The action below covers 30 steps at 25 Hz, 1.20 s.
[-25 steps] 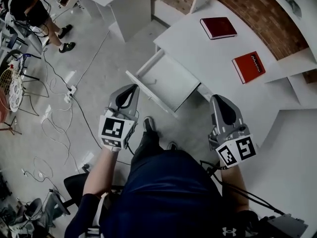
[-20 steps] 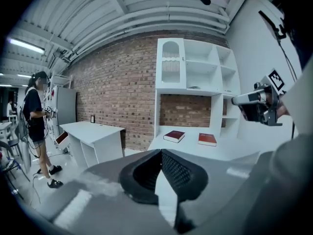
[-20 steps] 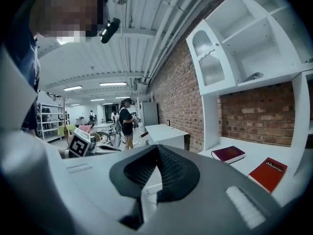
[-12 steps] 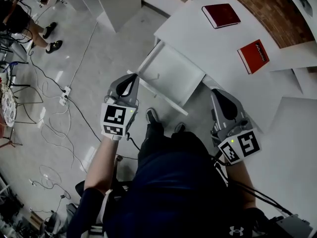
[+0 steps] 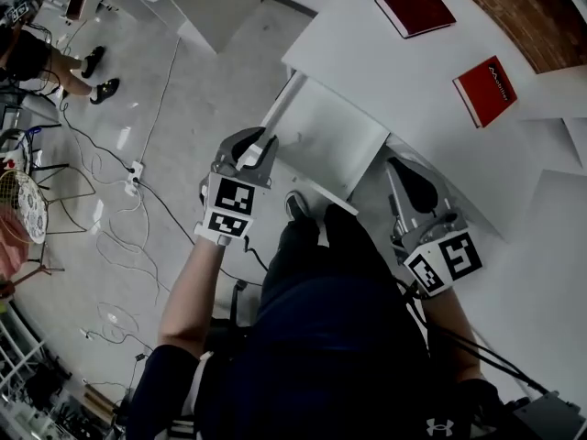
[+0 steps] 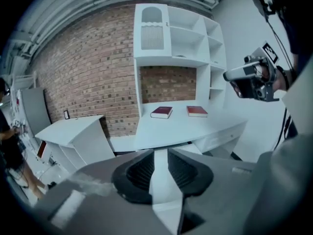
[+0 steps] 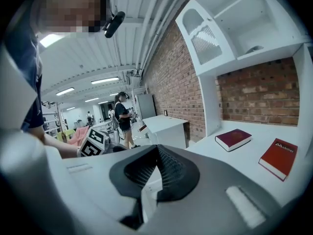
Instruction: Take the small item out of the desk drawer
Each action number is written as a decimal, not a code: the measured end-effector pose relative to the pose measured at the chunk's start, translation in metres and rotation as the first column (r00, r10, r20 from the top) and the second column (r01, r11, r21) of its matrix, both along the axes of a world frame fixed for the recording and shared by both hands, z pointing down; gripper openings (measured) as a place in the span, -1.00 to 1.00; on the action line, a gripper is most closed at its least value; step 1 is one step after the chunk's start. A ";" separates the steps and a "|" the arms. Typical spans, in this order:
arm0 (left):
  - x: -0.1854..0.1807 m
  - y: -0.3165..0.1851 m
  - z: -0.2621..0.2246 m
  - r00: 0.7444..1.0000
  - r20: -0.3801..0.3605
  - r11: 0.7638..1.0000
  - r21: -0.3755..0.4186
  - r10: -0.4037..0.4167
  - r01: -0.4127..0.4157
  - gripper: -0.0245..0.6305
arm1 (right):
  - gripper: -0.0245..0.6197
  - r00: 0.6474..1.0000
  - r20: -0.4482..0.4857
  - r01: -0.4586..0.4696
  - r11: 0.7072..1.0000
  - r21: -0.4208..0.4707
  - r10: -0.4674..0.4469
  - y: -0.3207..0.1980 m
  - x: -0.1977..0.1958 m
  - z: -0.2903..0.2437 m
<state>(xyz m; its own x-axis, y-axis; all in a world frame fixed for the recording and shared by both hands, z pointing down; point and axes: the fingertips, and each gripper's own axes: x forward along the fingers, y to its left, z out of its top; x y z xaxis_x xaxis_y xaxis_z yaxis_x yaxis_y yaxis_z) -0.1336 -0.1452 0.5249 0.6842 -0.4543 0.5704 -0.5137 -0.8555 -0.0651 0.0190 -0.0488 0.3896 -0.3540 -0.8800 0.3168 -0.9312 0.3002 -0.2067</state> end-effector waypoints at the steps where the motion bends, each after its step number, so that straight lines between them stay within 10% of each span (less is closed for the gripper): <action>1: 0.008 -0.002 0.010 0.999 0.035 1.000 -0.006 0.024 -0.024 -0.64 | -0.91 1.000 0.012 0.005 1.000 0.000 -0.005 -0.005 0.004 0.006; 7: 0.032 -0.002 0.087 0.929 0.291 0.971 -0.133 0.228 -0.197 -0.53 | -0.91 0.995 0.100 0.027 1.000 -0.014 -0.026 -0.021 0.013 0.043; 12: 0.051 -0.003 0.147 0.740 0.523 0.906 -0.234 0.423 -0.353 -0.51 | -0.91 0.990 0.137 -0.034 0.999 -0.041 0.039 -0.022 0.053 0.052; 20: 0.046 0.011 0.251 0.448 0.621 0.766 -0.521 0.643 -0.376 -0.45 | -0.91 0.994 0.057 -0.090 0.994 -0.058 0.093 -0.006 0.089 0.070; 30: 0.011 0.010 0.342 0.237 0.675 0.714 -0.638 0.699 -0.290 -0.36 | -0.91 0.982 0.057 -0.173 0.976 -0.129 0.182 0.026 0.113 0.093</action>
<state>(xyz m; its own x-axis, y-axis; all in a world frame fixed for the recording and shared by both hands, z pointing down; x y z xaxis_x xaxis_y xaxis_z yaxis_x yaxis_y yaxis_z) -0.1222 -0.1357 0.8669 -0.2351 0.1285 0.9634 0.1872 -0.9667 0.1746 0.1323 -0.0225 0.4822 -0.2198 -0.8864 0.4075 -0.9499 0.0994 -0.2962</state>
